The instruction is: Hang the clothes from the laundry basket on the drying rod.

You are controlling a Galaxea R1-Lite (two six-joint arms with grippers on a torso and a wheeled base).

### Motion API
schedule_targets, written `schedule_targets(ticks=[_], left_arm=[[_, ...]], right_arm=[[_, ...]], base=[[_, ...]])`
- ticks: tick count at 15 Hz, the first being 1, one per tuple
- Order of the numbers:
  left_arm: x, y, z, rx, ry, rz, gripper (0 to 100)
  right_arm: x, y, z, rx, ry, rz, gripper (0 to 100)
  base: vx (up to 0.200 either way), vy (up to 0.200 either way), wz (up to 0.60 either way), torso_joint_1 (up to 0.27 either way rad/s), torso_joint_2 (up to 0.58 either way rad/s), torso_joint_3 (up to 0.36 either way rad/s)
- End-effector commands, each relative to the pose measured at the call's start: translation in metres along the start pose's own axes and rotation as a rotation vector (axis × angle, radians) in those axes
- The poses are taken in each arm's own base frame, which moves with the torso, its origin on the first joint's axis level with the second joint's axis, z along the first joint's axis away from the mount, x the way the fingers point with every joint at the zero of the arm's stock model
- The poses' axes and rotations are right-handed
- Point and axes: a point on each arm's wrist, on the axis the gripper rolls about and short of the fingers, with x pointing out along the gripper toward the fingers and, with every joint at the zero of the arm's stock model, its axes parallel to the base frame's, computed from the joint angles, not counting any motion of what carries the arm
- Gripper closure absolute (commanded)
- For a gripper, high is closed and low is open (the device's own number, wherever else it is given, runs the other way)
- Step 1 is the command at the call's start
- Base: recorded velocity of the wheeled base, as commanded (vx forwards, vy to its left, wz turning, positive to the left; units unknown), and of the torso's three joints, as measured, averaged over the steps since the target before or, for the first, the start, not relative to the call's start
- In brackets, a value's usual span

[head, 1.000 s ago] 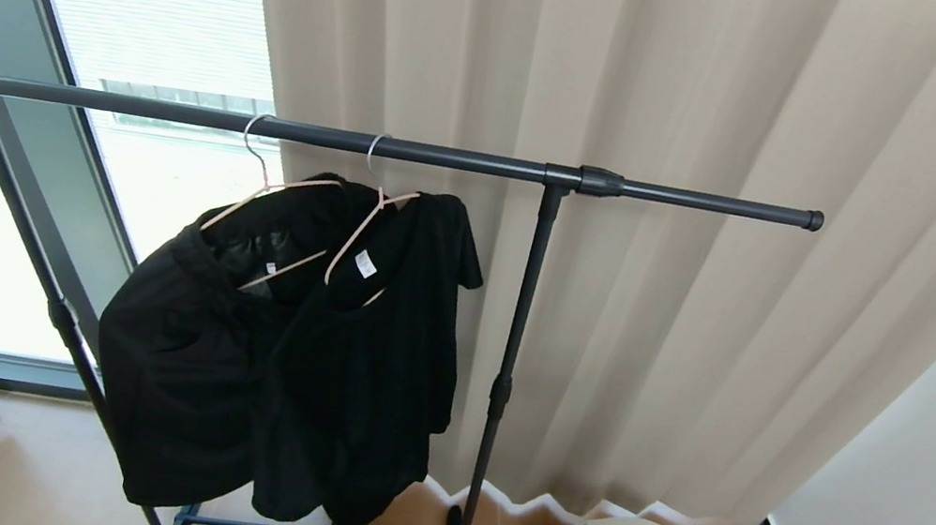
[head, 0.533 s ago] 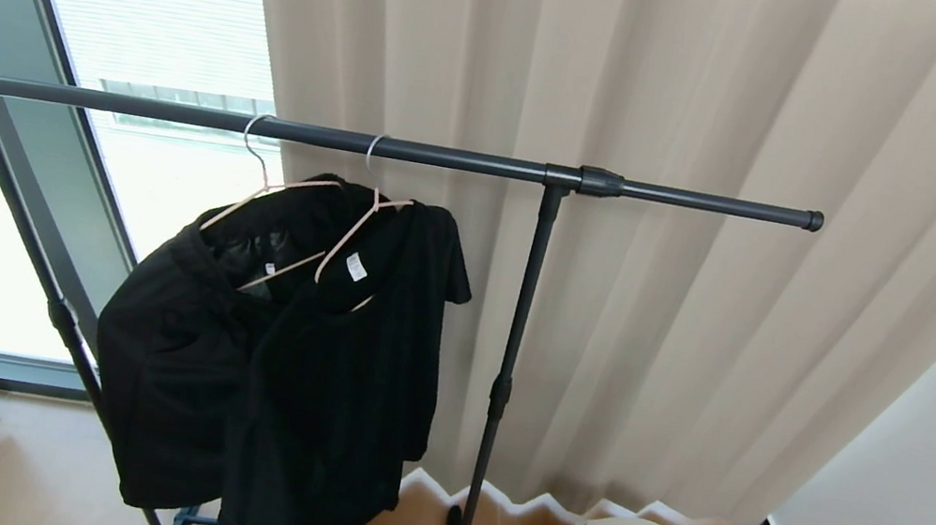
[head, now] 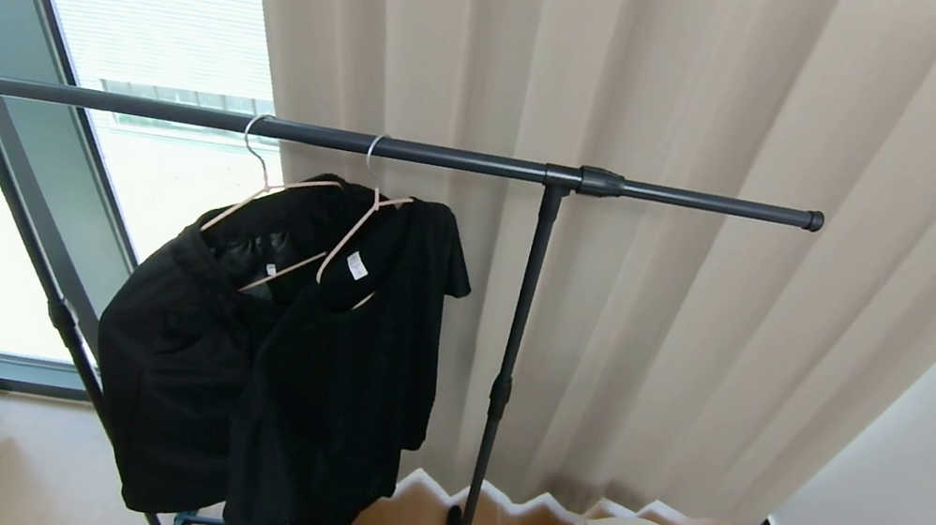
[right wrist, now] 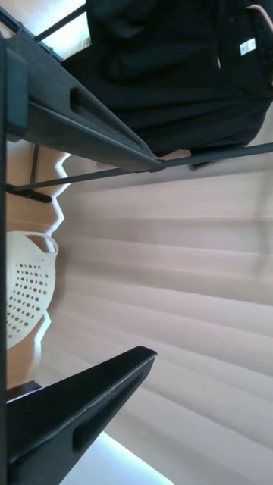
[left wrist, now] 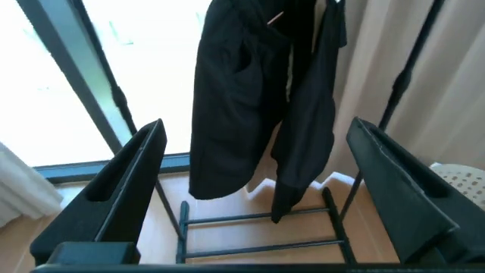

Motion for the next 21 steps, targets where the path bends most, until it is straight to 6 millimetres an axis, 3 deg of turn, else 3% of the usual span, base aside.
schedule_targets(ticks=[1,5,18,21], left_arm=[[-0.003,0.0,-0.001,-0.001,-0.037,-0.003,0],[-0.007,0.001,-0.002,-0.036,-0.081,0.102,0],[-0.007,0.001,-0.002,-0.04,-0.082,0.1,0],[-0.007,0.001,-0.002,-0.04,-0.082,0.102,0]], right_arm=[[-0.001,0.0,0.0,0.013,-0.015,0.007,0],[-0.001,-0.002,0.0,0.027,-0.015,-0.06,0],[0.003,-0.002,-0.004,0.028,0.08,-0.149,0],[0.009,0.002,-0.004,-0.021,0.154,-0.32,0]], base=[[0.0,0.0,0.0,0.0,0.0,0.0],[0.0,0.0,0.0,0.0,0.0,0.0],[0.0,0.0,0.0,0.0,0.0,0.0],[0.0,0.0,0.0,0.0,0.0,0.0]])
